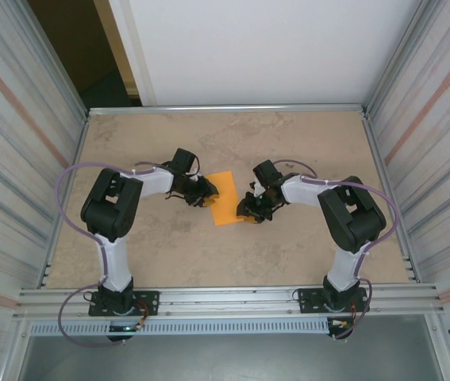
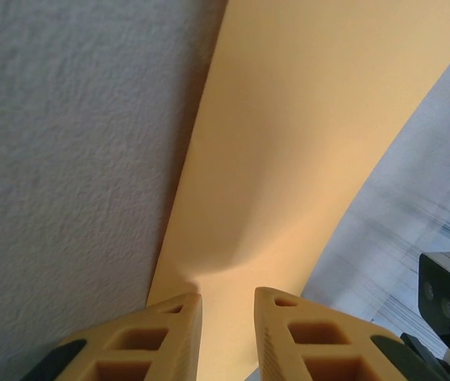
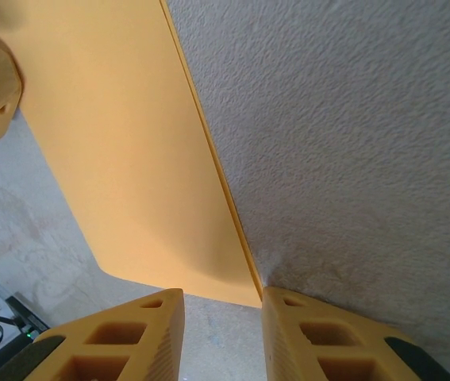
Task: Fold a paper plane with a square sheet of paper (pick it up from the middle)
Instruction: Fold the triangle a second time at the center of the table.
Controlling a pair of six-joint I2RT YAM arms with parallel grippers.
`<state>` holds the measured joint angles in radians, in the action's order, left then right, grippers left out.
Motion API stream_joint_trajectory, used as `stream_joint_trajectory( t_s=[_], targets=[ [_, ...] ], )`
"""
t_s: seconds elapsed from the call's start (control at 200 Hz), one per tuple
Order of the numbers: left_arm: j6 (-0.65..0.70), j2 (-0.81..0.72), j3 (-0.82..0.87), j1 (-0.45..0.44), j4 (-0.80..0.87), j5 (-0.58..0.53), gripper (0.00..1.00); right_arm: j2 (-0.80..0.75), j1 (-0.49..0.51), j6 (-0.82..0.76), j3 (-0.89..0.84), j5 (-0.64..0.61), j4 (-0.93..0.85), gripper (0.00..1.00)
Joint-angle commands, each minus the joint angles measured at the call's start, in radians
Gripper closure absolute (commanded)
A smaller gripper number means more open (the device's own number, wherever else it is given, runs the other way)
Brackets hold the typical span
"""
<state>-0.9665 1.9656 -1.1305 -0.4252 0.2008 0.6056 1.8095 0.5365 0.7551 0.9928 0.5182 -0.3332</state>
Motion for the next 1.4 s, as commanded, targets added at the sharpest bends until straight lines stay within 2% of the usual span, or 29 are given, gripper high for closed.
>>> stream_joint_trajectory(
  t_s=[0.0, 0.15, 0.481, 0.867, 1.398],
  targets=[
    [-0.006, 0.082, 0.039, 0.003, 0.066, -0.072, 0.74, -0.040, -0.001, -0.005, -0.013, -0.046, -0.036, 0.69],
    [-0.006, 0.079, 0.043, 0.002, 0.054, -0.069, 0.74, -0.064, -0.001, -0.008, -0.033, -0.040, -0.008, 0.69],
    [-0.007, 0.083, 0.049, 0.002, 0.051, -0.064, 0.74, -0.008, 0.008, -0.016, -0.010, 0.022, 0.008, 0.74],
    [-0.006, 0.085, 0.049, 0.002, 0.050, -0.064, 0.74, 0.007, 0.009, -0.025, -0.001, 0.004, -0.016, 0.71],
    [-0.002, 0.081, 0.049, 0.003, 0.046, -0.059, 0.74, -0.014, -0.001, 0.002, -0.010, 0.066, 0.073, 0.77]
  ],
)
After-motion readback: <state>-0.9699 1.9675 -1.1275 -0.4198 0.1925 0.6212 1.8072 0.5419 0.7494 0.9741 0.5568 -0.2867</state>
